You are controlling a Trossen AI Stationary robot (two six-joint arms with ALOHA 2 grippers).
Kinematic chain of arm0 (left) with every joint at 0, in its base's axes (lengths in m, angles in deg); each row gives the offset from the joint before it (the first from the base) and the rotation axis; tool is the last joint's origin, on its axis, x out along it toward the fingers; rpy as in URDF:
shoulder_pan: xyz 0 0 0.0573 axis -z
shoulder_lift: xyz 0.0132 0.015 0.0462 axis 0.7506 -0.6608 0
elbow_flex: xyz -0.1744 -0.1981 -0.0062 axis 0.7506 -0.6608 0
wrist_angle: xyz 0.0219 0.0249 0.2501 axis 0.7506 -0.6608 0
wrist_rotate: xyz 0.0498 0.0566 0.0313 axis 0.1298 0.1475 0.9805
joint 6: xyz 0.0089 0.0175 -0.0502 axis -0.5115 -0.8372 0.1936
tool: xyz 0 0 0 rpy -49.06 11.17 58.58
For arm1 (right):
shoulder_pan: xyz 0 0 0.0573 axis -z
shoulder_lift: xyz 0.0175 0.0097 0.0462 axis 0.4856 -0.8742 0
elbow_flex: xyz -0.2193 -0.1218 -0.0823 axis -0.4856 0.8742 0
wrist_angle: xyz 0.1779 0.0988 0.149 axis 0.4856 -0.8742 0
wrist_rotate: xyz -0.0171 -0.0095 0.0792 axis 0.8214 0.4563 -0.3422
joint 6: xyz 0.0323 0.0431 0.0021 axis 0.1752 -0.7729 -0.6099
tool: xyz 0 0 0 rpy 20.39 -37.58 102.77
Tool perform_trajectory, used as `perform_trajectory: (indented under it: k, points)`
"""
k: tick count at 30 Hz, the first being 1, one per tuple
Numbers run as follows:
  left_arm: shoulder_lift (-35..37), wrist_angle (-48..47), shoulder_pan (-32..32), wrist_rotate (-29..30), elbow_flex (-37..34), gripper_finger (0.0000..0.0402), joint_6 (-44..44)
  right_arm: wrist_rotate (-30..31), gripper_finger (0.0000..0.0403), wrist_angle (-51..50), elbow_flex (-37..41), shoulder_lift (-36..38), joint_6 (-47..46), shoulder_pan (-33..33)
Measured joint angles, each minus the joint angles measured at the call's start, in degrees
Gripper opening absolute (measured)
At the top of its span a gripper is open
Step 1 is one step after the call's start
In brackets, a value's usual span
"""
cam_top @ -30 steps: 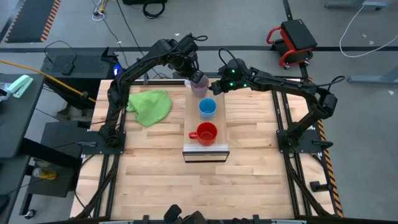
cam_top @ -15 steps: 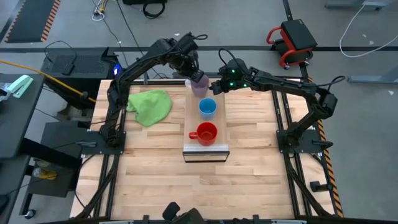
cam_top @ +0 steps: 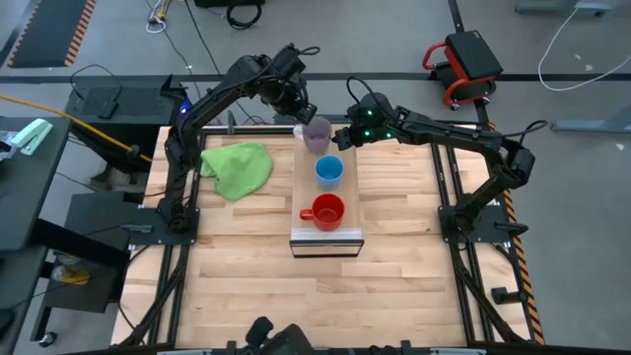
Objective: Stack small to large cups/mugs on shelf
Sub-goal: Put the purple mug on the shelf
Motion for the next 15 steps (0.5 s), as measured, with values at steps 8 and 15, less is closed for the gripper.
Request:
perform_trajectory:
  k: [8,15]
  points:
    - [4.2,-12.5,-2.9,6.2,0.0,0.0154,-4.0,0.0,0.0025,-0.3,0.0,0.0,0.0,0.2]
    - [6.7,-12.8,-2.8,8.2,-1.3,0.0141,-10.8,0.2,0.0025,-1.7,0.0,0.3,-1.4,0.8]
